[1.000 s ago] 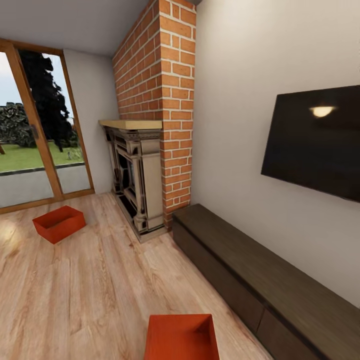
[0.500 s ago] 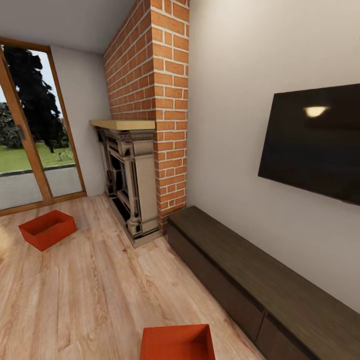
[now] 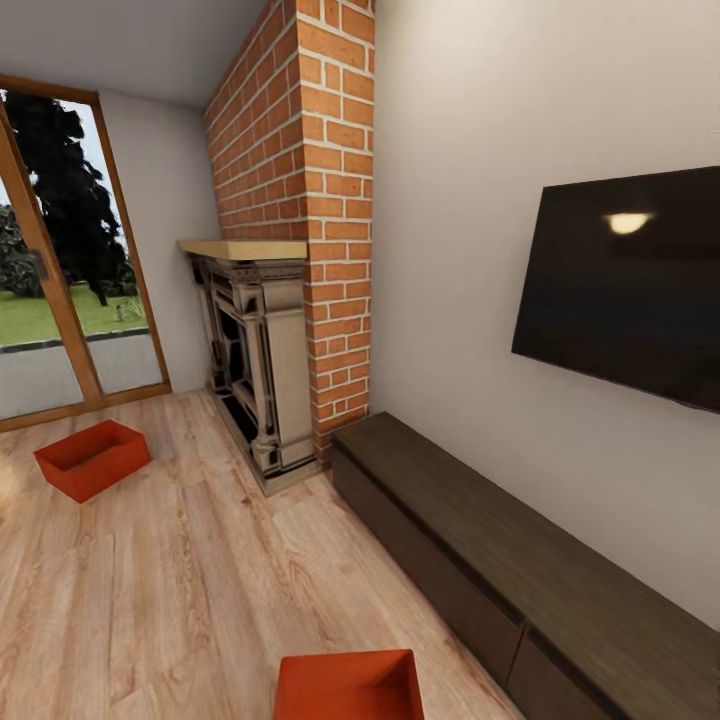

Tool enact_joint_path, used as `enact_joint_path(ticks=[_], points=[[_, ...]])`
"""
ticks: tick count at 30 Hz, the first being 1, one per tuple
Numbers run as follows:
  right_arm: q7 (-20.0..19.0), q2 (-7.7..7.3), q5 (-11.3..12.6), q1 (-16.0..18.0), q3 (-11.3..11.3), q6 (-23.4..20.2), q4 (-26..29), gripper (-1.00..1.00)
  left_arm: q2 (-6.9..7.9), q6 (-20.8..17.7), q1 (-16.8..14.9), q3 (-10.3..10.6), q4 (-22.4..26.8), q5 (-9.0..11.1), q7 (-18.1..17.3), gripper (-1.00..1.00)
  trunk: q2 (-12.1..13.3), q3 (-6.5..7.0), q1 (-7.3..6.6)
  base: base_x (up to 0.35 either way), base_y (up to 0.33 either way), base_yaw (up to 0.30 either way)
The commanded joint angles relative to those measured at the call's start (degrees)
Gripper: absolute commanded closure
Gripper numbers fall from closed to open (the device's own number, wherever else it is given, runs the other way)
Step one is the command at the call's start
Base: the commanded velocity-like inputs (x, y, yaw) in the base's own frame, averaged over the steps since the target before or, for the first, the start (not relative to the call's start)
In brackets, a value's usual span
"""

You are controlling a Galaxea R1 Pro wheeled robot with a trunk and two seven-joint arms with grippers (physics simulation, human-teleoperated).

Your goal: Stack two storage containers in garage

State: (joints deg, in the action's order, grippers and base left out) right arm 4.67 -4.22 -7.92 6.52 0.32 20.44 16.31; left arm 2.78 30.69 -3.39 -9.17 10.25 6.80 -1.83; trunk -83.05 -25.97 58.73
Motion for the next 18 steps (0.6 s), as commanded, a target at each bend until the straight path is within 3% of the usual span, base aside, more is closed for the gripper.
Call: enact_joint_path(ticks=[1, 18], points=[[0.4, 0.00, -0.6, 0.0, 0.0, 0.1, -0.1, -1.00, 0.02, 0.2, 0.0, 0.1, 0.0, 0.6, -0.2, -1.00, 0.0, -0.06, 0.00, 0.002, -0.008, 0.000], [0.4, 0.00, -0.7, 0.0, 0.1, 0.1, -0.1, -1.00, -0.13, 0.2, 0.0, 0.1, 0.0, 0.6, -0.2, -1.00, 0.0, -0.06, 0.00, -0.032, -0.018, 0.000]])
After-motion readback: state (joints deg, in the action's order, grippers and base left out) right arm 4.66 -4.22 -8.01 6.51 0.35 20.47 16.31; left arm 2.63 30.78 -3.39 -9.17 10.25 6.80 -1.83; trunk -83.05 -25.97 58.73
